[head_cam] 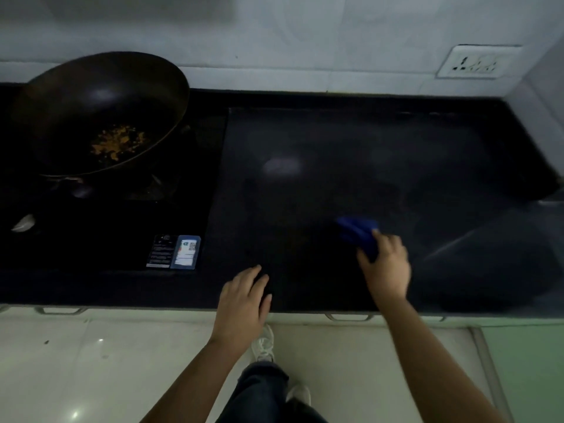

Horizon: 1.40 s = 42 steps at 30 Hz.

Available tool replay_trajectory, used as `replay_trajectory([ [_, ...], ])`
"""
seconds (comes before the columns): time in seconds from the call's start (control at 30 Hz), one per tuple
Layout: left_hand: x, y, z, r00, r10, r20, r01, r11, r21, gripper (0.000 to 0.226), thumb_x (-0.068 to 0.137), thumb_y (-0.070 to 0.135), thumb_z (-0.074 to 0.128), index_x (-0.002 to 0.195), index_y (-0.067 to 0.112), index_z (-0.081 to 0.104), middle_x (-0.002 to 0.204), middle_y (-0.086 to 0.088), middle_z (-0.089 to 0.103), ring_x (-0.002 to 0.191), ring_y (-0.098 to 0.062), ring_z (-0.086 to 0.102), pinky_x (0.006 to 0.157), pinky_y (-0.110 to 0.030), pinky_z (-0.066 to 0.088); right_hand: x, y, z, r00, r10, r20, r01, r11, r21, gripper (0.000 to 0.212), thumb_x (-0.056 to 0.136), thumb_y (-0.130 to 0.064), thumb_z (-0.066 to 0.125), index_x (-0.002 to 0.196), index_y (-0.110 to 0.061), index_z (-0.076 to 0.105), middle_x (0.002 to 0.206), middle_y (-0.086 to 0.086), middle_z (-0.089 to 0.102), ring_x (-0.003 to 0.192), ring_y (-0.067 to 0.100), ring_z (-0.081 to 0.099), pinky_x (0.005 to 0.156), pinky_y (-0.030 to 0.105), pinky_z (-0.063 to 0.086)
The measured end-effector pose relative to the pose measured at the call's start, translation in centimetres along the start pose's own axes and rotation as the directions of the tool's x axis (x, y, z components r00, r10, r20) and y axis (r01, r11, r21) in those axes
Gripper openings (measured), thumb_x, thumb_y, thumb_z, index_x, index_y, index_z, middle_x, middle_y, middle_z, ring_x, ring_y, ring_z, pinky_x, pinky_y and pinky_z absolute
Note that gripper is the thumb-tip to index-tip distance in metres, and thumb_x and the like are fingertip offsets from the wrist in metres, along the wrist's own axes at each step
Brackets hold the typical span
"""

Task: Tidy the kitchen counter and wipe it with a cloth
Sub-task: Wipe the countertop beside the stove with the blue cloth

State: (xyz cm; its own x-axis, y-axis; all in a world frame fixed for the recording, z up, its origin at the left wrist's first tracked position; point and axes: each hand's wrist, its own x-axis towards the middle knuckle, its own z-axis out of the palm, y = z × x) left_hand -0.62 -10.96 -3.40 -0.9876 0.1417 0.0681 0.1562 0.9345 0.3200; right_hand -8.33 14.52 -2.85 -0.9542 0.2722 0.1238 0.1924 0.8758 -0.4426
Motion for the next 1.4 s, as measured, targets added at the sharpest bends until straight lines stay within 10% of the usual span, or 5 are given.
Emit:
replay_trajectory([
  [0.2, -0.1, 1.2, 1.0, 0.998, 0.063, 0.029, -0.063, 0.998, 0.007, 0.067, 0.097, 0.041, 0.008, 0.104, 0.010, 0.067, 0.114, -0.009, 0.066, 0.107, -0.017, 0.043, 0.075, -0.036, 0.054, -0.3, 2.9, -2.1, 0.865, 0.475, -0.162, -0.477, 0.878, 0.029, 0.052, 0.081, -0.022, 0.062, 0.129, -0.006, 0.047, 0.126, 0.025, 0.046, 0.111, 0.044, 0.044, 0.086, 0.050, 0.042],
  [0.47, -0.4, 0.7, 1.4, 0.998, 0.063, 0.019, -0.062, 0.997, -0.041, 0.064, 0.096, 0.044, 0.011, 0.106, 0.011, 0.065, 0.119, -0.009, 0.064, 0.111, -0.016, 0.043, 0.081, -0.037, 0.052, -4.9, -4.1, 1.5, 0.956, -0.284, 0.068, 0.286, 0.958, -0.019, 0.052, 0.065, -0.029, 0.074, 0.113, -0.010, 0.062, 0.099, 0.013, 0.067, 0.079, 0.032, 0.065, 0.060, 0.038, 0.054],
  [0.7, -2.5, -2.6, -0.1, 0.990, -0.125, -0.063, 0.124, 0.992, -0.022, 0.066, 0.095, 0.047, 0.012, 0.109, 0.010, 0.064, 0.123, -0.011, 0.061, 0.116, -0.019, 0.042, 0.088, -0.042, 0.048, -0.5, -1.2, -0.3, 0.973, 0.227, -0.050, -0.230, 0.972, -0.053, 0.054, 0.082, -0.021, 0.063, 0.130, -0.005, 0.046, 0.123, 0.024, 0.048, 0.106, 0.043, 0.048, 0.084, 0.049, 0.044],
  [1.0, -3.9, -6.3, -0.8, 0.955, -0.281, -0.097, 0.280, 0.960, -0.027, 0.046, 0.088, 0.038, 0.037, 0.109, 0.008, 0.063, 0.122, -0.014, 0.061, 0.111, -0.023, 0.046, 0.086, -0.044, 0.050, -7.2, -13.1, 5.6, 0.874, -0.443, 0.199, 0.432, 0.897, 0.095, 0.058, 0.059, -0.026, 0.081, 0.110, -0.005, 0.063, 0.091, 0.016, 0.065, 0.073, 0.031, 0.064, 0.054, 0.036, 0.055],
  [1.4, -4.2, -6.6, -1.2, 0.966, -0.246, -0.084, 0.239, 0.967, -0.082, 0.044, 0.091, 0.037, 0.037, 0.109, 0.007, 0.065, 0.119, -0.013, 0.063, 0.112, -0.019, 0.045, 0.093, -0.033, 0.037, -4.0, -19.5, 9.3, 0.879, -0.422, 0.223, 0.409, 0.907, 0.106, 0.056, 0.077, -0.026, 0.067, 0.126, -0.005, 0.051, 0.115, 0.022, 0.056, 0.096, 0.040, 0.057, 0.072, 0.044, 0.052],
])
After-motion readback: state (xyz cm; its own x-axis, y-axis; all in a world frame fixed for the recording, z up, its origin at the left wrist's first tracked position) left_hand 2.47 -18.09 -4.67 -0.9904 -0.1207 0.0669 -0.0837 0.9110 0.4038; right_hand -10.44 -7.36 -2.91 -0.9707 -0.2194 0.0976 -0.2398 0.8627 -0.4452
